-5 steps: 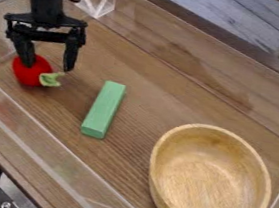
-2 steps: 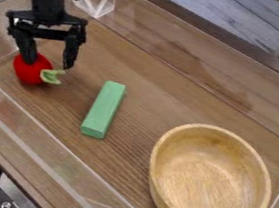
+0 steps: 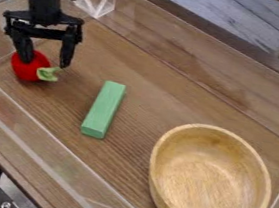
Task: Move the red fruit to the right
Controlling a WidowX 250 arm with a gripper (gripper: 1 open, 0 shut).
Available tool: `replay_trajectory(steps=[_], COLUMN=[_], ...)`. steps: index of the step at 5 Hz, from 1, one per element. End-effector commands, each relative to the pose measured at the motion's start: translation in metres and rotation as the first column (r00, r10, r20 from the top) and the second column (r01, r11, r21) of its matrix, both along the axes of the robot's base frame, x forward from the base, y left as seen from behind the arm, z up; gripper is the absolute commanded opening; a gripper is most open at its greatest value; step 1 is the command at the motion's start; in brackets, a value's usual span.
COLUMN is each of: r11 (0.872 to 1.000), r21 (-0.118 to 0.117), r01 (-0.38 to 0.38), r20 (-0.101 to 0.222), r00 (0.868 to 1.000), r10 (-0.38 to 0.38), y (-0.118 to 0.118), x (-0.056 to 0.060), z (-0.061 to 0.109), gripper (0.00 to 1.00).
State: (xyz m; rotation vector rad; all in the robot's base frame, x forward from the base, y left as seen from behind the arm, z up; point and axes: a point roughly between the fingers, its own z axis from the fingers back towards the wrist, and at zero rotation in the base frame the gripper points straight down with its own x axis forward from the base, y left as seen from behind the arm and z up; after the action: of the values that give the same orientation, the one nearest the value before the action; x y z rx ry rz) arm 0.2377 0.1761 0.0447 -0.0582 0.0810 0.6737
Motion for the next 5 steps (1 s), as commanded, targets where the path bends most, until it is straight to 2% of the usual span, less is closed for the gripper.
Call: replay_trajectory(steps=[1,2,3,4,5], r11=[0.999,0.996,0.992,0.994,0.999], r21=[0.035,0.041,0.044,0.038,0.027], r01=[-0.039,-0.076,-0.117,-0.105,-0.025], r20=[0.017,0.008,0.003,0.013,0.041], r00=[0.999,0.997,0.993,0.994,0.999], r10=[0.038,0.076,0.117,0.104,0.024], y=[-0.003,-0.009,-0.011,-0.017,-0.024], x=[0.003,0.004,0.006,0.010,0.022], z=[-0.003,-0.014,-0.013,0.004,0.026], gripper=[1.00,1.00,0.00,0.00,0.00])
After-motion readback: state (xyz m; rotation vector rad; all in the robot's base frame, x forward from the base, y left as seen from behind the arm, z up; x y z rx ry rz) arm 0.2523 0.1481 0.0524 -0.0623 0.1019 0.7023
